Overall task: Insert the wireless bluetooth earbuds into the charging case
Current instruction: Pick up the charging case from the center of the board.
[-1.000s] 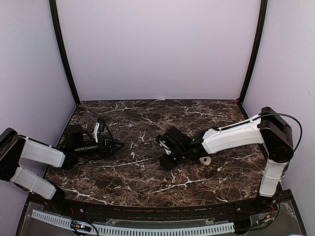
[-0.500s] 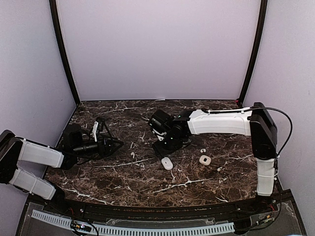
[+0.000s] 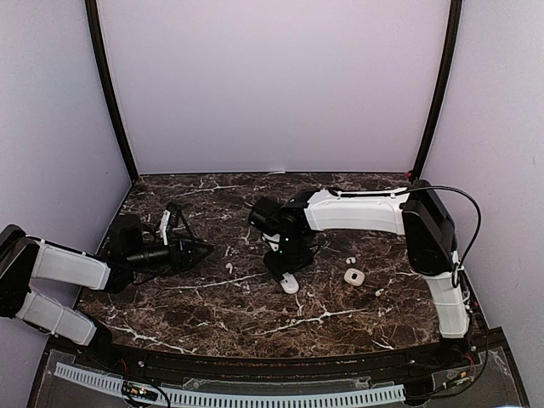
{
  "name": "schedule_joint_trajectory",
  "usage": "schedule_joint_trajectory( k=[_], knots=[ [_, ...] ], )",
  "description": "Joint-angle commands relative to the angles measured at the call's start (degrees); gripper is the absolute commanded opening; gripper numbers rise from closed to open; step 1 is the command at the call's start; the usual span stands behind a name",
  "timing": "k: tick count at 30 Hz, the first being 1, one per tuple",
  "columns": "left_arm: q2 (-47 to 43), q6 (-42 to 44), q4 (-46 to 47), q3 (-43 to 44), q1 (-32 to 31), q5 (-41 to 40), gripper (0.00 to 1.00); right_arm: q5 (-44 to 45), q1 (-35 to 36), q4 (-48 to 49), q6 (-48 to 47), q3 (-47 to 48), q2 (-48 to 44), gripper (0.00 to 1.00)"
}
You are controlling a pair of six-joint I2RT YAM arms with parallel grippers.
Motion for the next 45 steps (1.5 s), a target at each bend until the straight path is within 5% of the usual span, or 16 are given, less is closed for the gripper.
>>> schedule_joint_trajectory(
  k=[1, 16, 23, 29, 39, 45],
  knots=[
    [0.0, 0.0, -0.6, 1.1, -0.4, 0.6, 0.78, -1.4, -0.3, -1.9, 0.5, 1.3, 1.8, 0.59],
    [0.2, 0.1, -1.0, 1.3, -0.4, 0.4, 0.78, -2.5, -0.4, 0.2, -1.1, 1.1, 0.4, 0.37],
    [-0.1, 0.6, -1.0, 1.2, -0.3, 0.4, 0.78, 0.6, 0.2, 10.7, -7.2, -1.0, -6.5, 0.32],
    [-3.0, -3.8, 0.8, 0.5, -0.4, 0.2, 0.78, 5.8, 2.7, 35.7, -17.9, -11.9, -20.3, 0.24],
    [-11.6, -31.0, 12.3, 2.0, -2.5, 4.5, 0.78, -10.0, 3.3, 98.8, -36.5, -49.6, -42.4, 0.30],
    [-9.9, -44.6, 21.5, 6.9, -5.7, 5.7, 0.79, -16.3, 3.2, 112.2, -40.7, -52.4, -42.0, 0.28]
  ],
)
